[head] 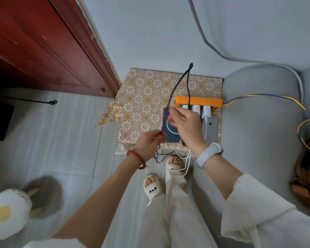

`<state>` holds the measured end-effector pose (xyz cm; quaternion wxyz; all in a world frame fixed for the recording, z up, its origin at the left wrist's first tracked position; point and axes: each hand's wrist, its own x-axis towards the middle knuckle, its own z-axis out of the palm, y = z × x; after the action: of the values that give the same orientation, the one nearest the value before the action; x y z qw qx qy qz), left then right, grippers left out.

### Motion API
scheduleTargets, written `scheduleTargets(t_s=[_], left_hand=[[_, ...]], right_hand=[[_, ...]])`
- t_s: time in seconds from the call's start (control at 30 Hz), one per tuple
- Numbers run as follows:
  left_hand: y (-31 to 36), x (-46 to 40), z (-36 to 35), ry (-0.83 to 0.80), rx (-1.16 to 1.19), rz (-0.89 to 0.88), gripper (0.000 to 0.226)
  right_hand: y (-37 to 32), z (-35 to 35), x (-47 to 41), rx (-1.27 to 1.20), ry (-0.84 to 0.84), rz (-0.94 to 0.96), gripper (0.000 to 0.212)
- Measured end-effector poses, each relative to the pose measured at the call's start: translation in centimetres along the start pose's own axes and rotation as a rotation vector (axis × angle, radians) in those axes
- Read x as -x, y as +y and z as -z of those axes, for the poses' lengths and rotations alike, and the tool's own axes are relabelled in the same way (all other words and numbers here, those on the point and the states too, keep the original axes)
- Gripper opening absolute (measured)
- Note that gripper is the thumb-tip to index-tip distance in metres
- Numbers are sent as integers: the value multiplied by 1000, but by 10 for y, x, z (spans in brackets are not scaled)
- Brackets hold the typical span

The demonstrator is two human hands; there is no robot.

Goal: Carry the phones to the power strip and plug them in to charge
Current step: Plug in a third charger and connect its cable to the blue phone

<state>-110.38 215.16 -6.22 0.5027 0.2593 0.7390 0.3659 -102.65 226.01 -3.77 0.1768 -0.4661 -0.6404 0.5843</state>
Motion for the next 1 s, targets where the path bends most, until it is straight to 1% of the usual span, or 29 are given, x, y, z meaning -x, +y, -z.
scheduleTargets(t_s=[0.07, 0.13, 0.2, 0.27, 0.3, 0.37, 0.47, 0.6, 0.63, 0.7, 0.73, 0.8, 0.83, 0.87, 0.93, 1.0], left_hand=[[7, -17, 6, 220, 168, 97, 20], [9, -33, 11, 384, 259, 144, 23], [9, -46, 11, 447, 246, 151, 23], [8, -61, 7, 463, 211, 154, 21], [6, -69, 4, 463, 200, 156, 20], [4, -83, -2, 464, 177, 156, 19], [1, -100, -11, 484, 114, 161, 19], [-1, -109, -19, 521, 86, 181, 19], [-1, -110, -20, 526, 75, 184, 19], [0, -113, -22, 535, 62, 192, 19], [0, -114, -24, 541, 67, 196, 19], [2, -116, -27, 558, 61, 203, 20], [3, -117, -27, 563, 49, 206, 20], [4, -117, -27, 564, 40, 210, 20], [6, -117, -27, 553, 38, 215, 19], [8, -117, -26, 541, 48, 220, 19]], right_hand=[[19, 18, -11, 88, 85, -9, 26], [45, 41, -26, 330, 104, 5, 33], [70, 59, -43, 642, 15, 35, 39], [92, 72, -66, 999, -161, 77, 46], [102, 76, -78, 1140, -236, 92, 49], [117, 80, -101, 1264, -305, 110, 53], [131, 78, -120, 1293, -321, 145, 60], [131, 79, -132, 1344, -356, 187, 80], [127, 81, -141, 1343, -370, 191, 81], [114, 87, -162, 1302, -436, 183, 75], [106, 90, -173, 1255, -493, 152, 71], [90, 95, -193, 1096, -581, 35, 65], [82, 96, -199, 1002, -573, -11, 58], [76, 98, -204, 914, -517, -12, 47], [69, 101, -206, 799, -351, 64, 30], [72, 109, -198, 777, -225, 155, 28]])
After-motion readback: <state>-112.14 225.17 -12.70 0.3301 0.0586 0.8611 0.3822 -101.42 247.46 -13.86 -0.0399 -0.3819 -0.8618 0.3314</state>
